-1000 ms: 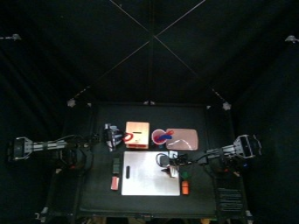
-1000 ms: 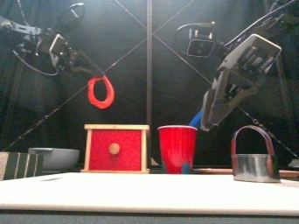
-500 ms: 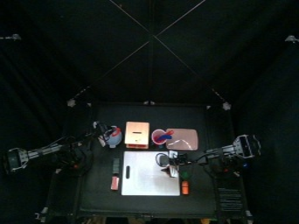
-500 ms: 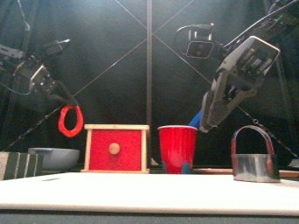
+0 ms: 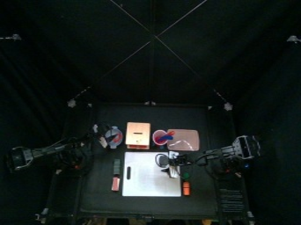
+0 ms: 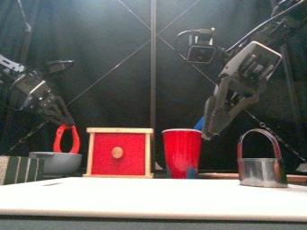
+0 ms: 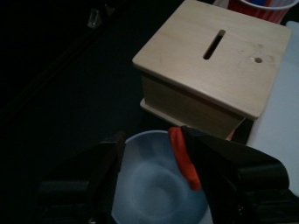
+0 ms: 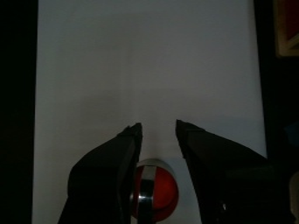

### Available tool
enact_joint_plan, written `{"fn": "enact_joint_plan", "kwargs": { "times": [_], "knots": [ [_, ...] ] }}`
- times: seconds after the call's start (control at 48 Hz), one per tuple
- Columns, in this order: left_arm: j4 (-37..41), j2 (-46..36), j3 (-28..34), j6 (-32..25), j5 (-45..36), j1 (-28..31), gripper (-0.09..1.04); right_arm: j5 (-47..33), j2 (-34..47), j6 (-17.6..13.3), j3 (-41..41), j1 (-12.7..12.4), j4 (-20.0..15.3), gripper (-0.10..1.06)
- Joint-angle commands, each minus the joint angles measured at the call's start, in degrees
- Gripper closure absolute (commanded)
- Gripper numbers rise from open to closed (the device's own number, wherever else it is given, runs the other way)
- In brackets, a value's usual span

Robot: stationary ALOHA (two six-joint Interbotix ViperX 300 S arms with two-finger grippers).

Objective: Get the cutter from the drawer then cut the dough then place the extra dough in the bowl
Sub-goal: Place the extra dough in the bowl

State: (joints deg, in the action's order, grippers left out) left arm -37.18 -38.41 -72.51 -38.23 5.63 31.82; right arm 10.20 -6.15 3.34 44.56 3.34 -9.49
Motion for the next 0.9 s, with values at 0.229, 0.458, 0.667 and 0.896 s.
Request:
{"fn": "enact_joint_plan", "kwargs": {
  "times": [0.229, 0.458, 0.667, 0.896],
  "knots": [
    [-22.85, 0.09, -0.18, 0.0, 0.35, 0.09, 0.05, -0.09, 0.26, 0.0, -2.2, -0.35, 0.35, 0.21],
    [-31.2, 0.09, 0.09, 0.0, -0.7, -0.44, 0.05, 0.0, 0.97, -0.09, -2.72, -0.44, 0.62, 0.21],
    [-33.66, 0.09, -0.18, 0.0, -0.79, -0.35, 0.05, 0.35, 1.14, -0.09, -3.25, -0.44, 0.35, 0.21],
    [-35.42, -0.18, 0.44, 1.41, -0.79, -0.35, 0.05, 0.44, 1.41, -0.09, -3.78, -0.62, 0.53, 0.21]
  ]
}}
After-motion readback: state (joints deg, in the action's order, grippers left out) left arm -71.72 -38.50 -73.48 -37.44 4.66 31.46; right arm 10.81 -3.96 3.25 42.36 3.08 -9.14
